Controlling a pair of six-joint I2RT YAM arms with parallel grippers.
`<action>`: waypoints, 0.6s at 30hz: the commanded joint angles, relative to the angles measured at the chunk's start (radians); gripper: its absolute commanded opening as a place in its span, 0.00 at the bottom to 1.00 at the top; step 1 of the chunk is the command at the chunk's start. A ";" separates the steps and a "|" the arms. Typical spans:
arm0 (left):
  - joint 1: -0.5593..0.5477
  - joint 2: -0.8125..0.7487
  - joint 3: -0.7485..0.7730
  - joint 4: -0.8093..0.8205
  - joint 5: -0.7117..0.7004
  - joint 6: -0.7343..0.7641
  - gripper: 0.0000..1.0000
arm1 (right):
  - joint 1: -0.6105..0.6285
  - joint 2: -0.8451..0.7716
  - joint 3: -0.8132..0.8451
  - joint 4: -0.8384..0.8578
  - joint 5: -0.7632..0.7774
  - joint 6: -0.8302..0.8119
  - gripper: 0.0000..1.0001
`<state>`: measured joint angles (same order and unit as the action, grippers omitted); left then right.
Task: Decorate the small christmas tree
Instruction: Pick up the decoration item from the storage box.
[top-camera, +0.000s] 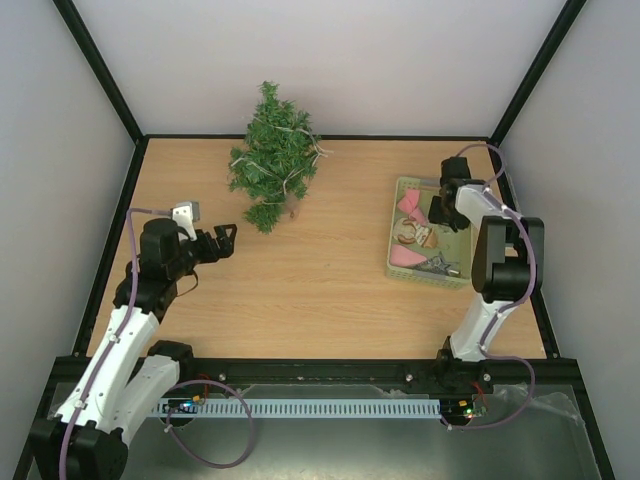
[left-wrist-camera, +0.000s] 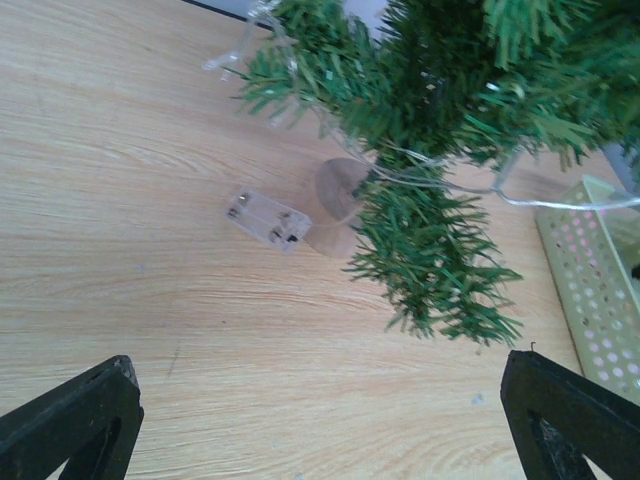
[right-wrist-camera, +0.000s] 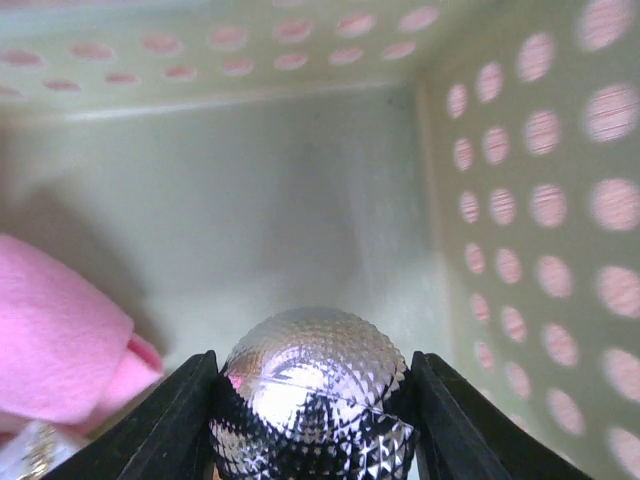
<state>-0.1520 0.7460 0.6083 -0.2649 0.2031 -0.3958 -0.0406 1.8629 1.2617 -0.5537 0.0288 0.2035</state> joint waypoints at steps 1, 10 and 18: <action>0.002 -0.013 0.024 0.011 0.136 0.079 0.99 | 0.020 -0.138 0.007 -0.018 0.067 0.052 0.42; -0.002 -0.012 0.109 -0.020 0.216 0.023 0.90 | 0.095 -0.451 0.035 0.003 -0.078 0.106 0.41; -0.081 -0.007 0.301 0.011 0.236 -0.017 0.77 | 0.239 -0.656 0.040 0.139 -0.271 0.176 0.41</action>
<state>-0.1936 0.7361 0.8211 -0.2806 0.3927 -0.4030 0.1390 1.2755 1.2877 -0.5026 -0.1196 0.3252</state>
